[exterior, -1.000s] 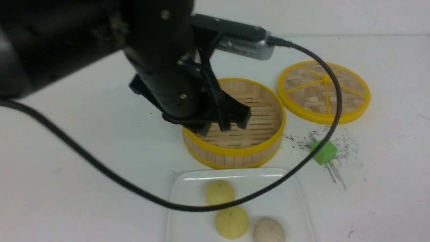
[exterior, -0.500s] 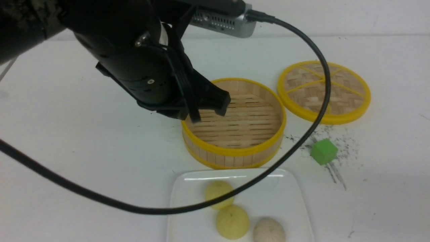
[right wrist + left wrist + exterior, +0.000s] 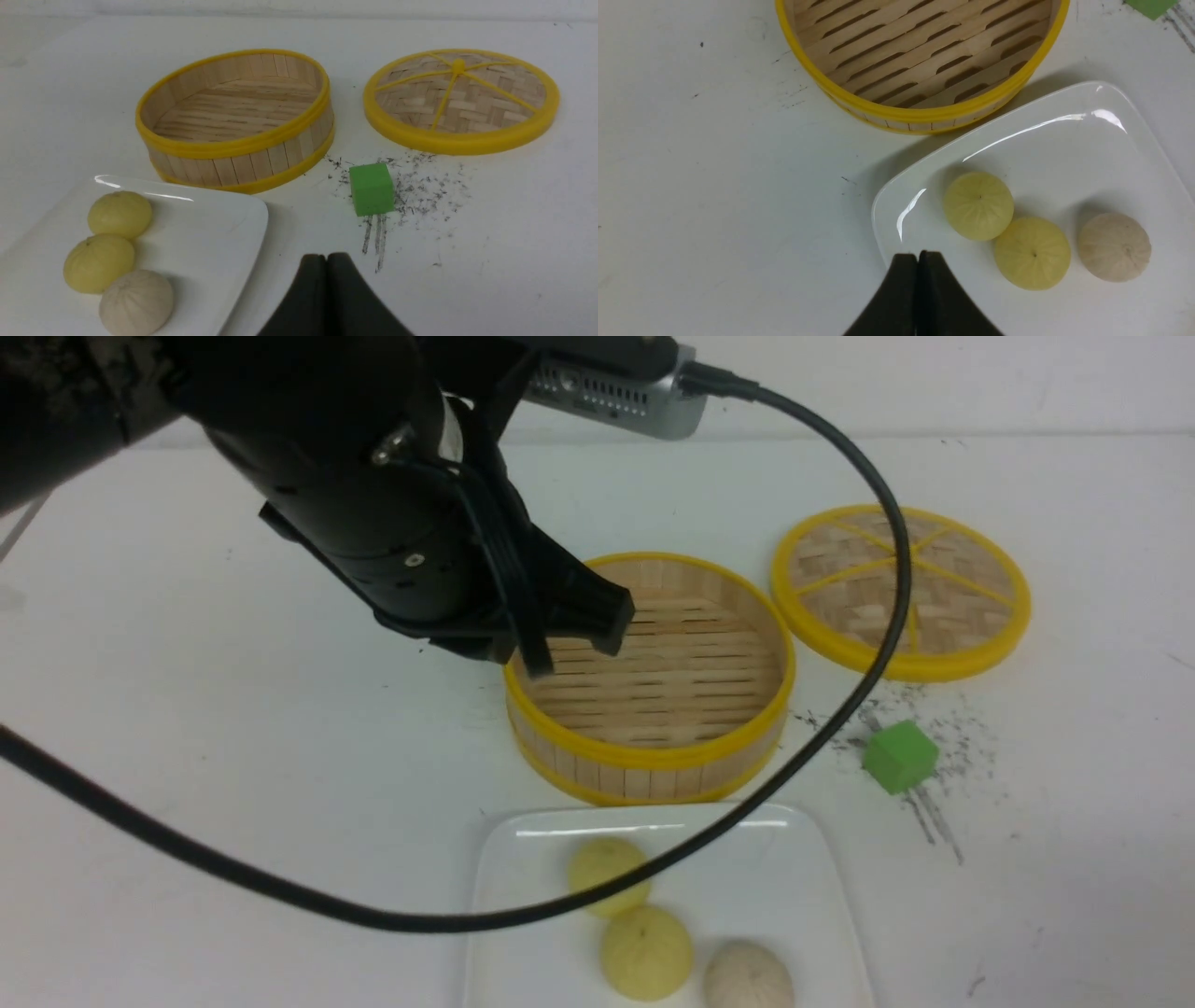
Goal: Put the steamed buns into the plate on the white tablecloth.
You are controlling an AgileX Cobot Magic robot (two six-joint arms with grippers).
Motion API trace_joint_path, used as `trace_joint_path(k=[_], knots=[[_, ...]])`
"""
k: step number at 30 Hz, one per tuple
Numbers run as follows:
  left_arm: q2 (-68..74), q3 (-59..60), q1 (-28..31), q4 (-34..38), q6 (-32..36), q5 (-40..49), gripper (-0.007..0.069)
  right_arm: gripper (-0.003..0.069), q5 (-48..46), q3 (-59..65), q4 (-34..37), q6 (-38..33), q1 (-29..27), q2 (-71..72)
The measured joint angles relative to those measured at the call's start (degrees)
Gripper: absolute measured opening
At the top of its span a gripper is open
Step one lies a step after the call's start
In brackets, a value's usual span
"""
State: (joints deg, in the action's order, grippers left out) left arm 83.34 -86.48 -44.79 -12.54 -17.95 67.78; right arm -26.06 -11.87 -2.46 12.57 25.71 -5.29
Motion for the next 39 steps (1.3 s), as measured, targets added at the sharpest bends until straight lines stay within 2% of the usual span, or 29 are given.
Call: trace_joint_path(k=[9, 13, 16, 22, 33, 38, 39], knots=[[0.0, 0.0, 0.0, -0.1, -0.9, 0.0, 0.0018, 0.0001, -1.0, 6.1, -0.5, 0.0, -0.7, 1.8], [0.0, 0.0, 0.0, -0.3, -1.1, 0.0, 0.0019, 0.0001, -1.0, 8.1, -1.6, 0.0, -4.4, 2.6], [-0.5, 0.0, 0.0, -0.9, -1.3, 0.0, 0.0019, 0.0005, 0.0, 10.4, -1.9, 0.0, -11.1, 4.0], [-3.0, 0.0, 0.0, -3.3, -1.3, 0.0, 0.0019, 0.0009, 2.4, 12.7, -2.0, 0.0, -18.0, 5.4], [-19.4, 1.4, 0.0, -5.7, -2.5, 3.1, 0.0019, 0.002, 3.1, 12.9, -2.0, 0.0, -24.3, 6.0], [-31.4, 8.2, 0.0, -5.7, -5.7, 3.1, 0.0019, 0.0027, 3.1, 12.9, -2.0, 0.0, -25.3, 6.0], [-35.9, 12.8, 0.0, -5.3, -7.5, 3.1, 0.0019, 0.0029, 3.1, 12.9, -2.0, 0.0, -25.3, 6.0]])
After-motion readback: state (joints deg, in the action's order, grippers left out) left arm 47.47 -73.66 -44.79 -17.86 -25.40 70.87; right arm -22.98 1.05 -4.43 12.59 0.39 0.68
